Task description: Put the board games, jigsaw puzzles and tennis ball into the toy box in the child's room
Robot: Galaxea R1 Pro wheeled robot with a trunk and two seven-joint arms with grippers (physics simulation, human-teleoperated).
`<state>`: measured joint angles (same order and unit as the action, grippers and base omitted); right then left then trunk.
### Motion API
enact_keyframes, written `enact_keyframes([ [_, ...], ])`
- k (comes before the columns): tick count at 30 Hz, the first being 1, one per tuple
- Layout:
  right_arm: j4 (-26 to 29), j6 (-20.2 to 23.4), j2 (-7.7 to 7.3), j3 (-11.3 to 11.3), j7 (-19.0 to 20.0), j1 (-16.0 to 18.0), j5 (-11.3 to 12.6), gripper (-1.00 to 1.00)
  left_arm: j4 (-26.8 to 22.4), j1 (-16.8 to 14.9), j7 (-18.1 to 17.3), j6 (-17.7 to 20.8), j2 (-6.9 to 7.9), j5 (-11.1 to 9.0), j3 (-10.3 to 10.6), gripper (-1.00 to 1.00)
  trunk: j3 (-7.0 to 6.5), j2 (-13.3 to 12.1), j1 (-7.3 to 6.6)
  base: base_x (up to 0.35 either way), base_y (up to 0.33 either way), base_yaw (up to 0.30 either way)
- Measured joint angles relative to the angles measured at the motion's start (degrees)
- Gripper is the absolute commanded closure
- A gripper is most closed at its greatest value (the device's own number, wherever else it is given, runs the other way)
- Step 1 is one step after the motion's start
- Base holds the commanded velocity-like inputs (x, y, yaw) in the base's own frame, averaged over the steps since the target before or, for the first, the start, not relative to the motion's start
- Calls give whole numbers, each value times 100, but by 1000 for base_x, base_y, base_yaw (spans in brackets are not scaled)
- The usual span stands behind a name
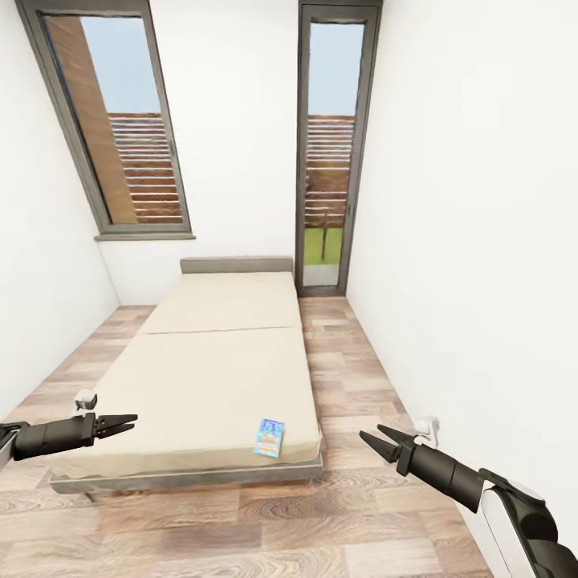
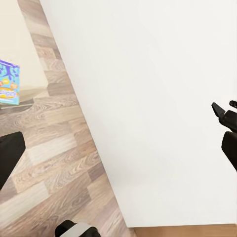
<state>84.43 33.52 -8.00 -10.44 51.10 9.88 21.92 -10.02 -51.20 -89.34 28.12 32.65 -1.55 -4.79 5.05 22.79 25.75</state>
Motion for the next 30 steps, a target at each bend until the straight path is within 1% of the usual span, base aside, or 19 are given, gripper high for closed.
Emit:
enact_keyframes([
  [8,2,-3,0,1,3,1,2,-100,0,1,-10,-6,4,-4,1,-100,-1,0,0,0,37,-9],
  [19,2,-7,0,2,1,1,7,-100,0,2,-14,-5,5,-2,1,-100,-43,0,0,0,5,121],
  [26,2,-2,5,3,-3,1,2,-100,0,1,17,3,-3,-3,6,-100,-52,0,0,-9,1,41],
  [30,2,-1,8,10,-12,0,-2,-100,0,1,36,8,-11,-7,10,-100,-53,-1,1,-92,0,11],
])
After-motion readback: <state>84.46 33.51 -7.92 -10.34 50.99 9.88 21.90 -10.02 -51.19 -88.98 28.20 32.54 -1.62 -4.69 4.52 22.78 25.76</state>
